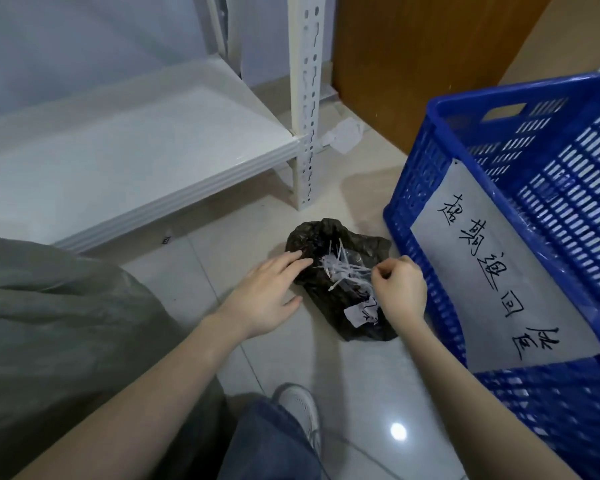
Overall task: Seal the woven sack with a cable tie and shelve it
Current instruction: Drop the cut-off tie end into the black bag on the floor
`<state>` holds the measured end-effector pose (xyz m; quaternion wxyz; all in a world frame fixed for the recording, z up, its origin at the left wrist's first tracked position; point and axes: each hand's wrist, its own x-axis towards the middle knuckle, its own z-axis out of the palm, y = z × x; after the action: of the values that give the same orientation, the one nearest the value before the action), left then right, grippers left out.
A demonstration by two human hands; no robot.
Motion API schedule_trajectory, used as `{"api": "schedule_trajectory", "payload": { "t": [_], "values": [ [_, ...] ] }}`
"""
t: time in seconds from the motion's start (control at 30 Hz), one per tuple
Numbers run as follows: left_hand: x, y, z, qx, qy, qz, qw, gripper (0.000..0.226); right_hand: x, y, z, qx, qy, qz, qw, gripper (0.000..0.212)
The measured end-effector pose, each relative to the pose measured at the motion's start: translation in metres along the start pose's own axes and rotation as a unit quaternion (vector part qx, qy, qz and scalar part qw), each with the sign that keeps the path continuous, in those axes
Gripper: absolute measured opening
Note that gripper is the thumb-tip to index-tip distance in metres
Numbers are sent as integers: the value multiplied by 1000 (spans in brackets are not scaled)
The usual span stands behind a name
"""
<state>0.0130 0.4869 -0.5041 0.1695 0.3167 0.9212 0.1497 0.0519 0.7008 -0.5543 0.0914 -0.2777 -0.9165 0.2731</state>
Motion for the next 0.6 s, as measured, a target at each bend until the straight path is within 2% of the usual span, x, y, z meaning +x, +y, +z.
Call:
{"api": "schedule_trajectory", "payload": {
  "t": [0.1, 0.27, 0.43, 0.6],
  "values": [
    [2, -3, 8, -6, -3, 1, 1000, 60, 4, 1, 15, -15, 2, 17, 1000, 17],
    [2, -9, 6, -12, 11, -9, 1000, 63, 5, 0, 28, -82, -77, 18, 994, 32],
    [-6, -6, -14, 2, 38, -28, 999, 69, 6, -22, 12, -91, -76, -56, 991, 61],
    [-29, 5, -65, 10, 142, -42, 989, 72, 2, -85, -29, -56, -63, -142, 986, 68]
  ]
}}
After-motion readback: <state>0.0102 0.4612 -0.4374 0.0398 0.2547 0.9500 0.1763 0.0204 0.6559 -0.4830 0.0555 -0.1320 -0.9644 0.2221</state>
